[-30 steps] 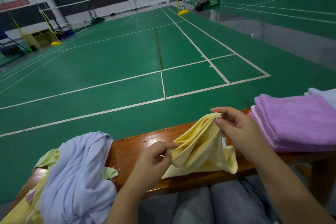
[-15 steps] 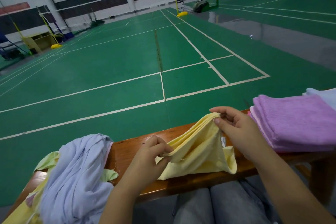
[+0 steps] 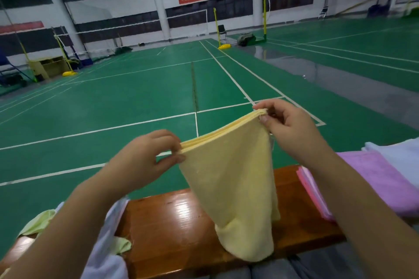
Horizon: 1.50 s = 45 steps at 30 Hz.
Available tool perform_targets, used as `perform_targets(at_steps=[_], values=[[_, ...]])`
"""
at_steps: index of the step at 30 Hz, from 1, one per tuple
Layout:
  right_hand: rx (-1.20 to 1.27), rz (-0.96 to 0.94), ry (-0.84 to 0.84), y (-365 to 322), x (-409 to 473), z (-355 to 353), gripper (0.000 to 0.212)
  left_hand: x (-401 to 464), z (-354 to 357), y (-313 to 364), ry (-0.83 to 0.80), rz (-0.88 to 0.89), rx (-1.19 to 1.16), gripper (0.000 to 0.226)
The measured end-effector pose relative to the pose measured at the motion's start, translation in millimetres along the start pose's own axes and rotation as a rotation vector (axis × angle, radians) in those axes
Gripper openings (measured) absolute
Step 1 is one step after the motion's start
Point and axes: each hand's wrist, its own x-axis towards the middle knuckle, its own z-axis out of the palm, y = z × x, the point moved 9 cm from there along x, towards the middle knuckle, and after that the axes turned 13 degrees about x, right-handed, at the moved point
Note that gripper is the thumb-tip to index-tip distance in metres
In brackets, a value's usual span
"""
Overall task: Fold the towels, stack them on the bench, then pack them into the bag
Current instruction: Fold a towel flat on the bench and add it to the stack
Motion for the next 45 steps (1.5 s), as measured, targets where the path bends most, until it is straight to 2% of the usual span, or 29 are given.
perform_targets(at_steps=[5,9,12,14,16,22,26,30,33,37,40,45], values=[[0.001,-0.156,-0.049,-49,26,-7,0.022,31,-51,-23,0.141,-0.209,-0.001,0.027],[-0.166,-0.07,-0.124,-36,50,5,0.016,44,-39,-39,0.036,-0.324,0.09,0.027],[-0.16,-0.038,-0.147,-34,56,6,0.024,47,-36,-43,0.027,-0.381,0.085,0.019],[-0.107,-0.05,-0.157,-40,54,6,0.026,44,-43,-45,0.093,-0.414,0.012,0.022],[-0.014,-0.046,-0.174,-45,47,5,0.026,35,-47,-45,0.141,-0.434,-0.158,0.029],[0.237,-0.046,-0.301,-65,20,0,0.024,16,-67,-21,0.256,-0.437,-0.487,0.034],[0.323,-0.069,-0.3,-86,20,-5,0.022,18,-94,-6,0.343,-0.406,-0.515,0.046],[0.332,-0.016,-0.255,-75,34,-4,0.023,22,-89,-15,0.311,-0.521,-0.421,0.029],[0.308,0.121,-0.233,-37,45,6,0.021,23,-50,-40,0.197,-0.663,-0.562,0.017],[0.164,0.21,-0.269,4,52,24,0.02,18,5,-66,0.106,-0.791,-0.724,0.021],[0.179,0.145,-0.209,1,57,22,0.023,19,12,-67,0.166,-0.762,-0.799,0.022],[0.26,0.054,-0.176,-16,40,8,0.026,17,-4,-42,0.203,-0.555,-0.869,0.02]])
